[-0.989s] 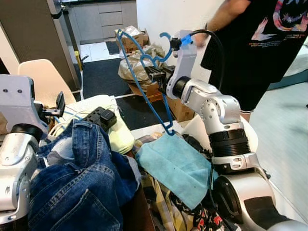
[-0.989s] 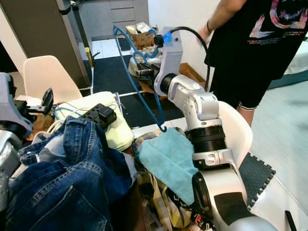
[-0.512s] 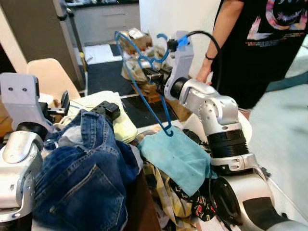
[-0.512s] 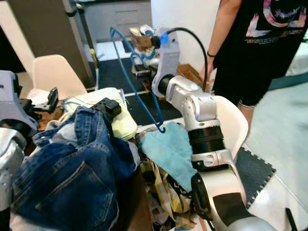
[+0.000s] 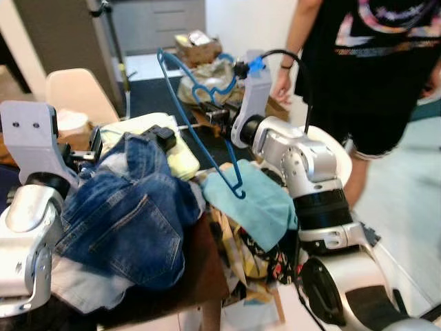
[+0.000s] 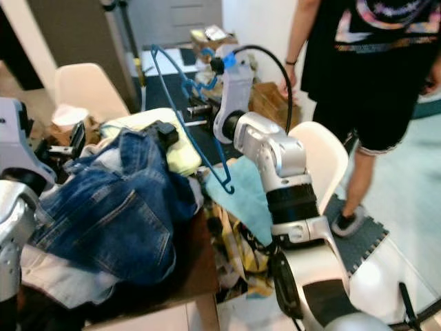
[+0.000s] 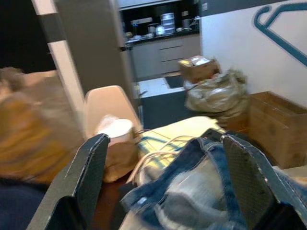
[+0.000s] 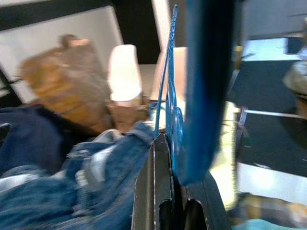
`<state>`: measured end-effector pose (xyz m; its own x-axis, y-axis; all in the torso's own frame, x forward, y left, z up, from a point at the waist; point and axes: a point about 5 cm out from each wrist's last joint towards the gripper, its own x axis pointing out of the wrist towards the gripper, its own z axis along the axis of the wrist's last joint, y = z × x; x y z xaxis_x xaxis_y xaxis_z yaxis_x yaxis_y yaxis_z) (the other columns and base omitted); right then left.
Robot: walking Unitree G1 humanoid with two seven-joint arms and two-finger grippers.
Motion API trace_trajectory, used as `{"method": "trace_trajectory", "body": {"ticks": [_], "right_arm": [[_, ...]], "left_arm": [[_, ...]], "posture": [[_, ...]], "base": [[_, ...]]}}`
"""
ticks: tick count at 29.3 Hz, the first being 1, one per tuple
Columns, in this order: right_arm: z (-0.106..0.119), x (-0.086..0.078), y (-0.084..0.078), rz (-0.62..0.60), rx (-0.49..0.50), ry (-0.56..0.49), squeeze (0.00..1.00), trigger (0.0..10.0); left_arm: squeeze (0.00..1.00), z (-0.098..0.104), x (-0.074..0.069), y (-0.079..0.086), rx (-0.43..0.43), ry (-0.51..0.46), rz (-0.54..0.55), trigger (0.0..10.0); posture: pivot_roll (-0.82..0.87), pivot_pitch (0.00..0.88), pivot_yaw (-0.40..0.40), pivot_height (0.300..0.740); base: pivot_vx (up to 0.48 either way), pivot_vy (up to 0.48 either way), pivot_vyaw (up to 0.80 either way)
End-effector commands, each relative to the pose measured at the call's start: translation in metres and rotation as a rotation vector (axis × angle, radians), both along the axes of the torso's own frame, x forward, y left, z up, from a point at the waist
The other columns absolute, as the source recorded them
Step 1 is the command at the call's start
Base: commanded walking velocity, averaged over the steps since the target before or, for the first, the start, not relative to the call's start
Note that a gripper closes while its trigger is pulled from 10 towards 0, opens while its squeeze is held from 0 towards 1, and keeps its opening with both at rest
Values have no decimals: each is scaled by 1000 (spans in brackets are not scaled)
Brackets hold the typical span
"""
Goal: Hang hanger
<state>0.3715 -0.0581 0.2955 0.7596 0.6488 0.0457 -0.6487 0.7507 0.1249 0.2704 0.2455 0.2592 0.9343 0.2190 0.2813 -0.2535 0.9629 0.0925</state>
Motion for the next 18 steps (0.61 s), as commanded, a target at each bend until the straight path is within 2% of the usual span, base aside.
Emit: {"method": "trace_trajectory", "body": {"ticks": [1,2,12,18], "right_arm": [[3,-1,1,6,-7,-11,0,10000],[3,-2,1,6,-8,-11,0,10000],[3,-2,0,0,-9,-13,0,10000],[3,-2,0,-1,-8,-16,0,10000]], "left_arm": [[0,-1,-1,5,4,5,31,10000],[0,-2,-1,6,6,8,37,10000],[0,3,-4,15,-2,-12,72,10000],[0,11,-6,27,13,-35,106,10000]], "posture": [[5,12,30,740],[5,12,30,740],[6,13,28,740],[6,14,28,740]], "base": [[0,0,0],[0,0,0],[0,469,0],[0,462,0]]}}
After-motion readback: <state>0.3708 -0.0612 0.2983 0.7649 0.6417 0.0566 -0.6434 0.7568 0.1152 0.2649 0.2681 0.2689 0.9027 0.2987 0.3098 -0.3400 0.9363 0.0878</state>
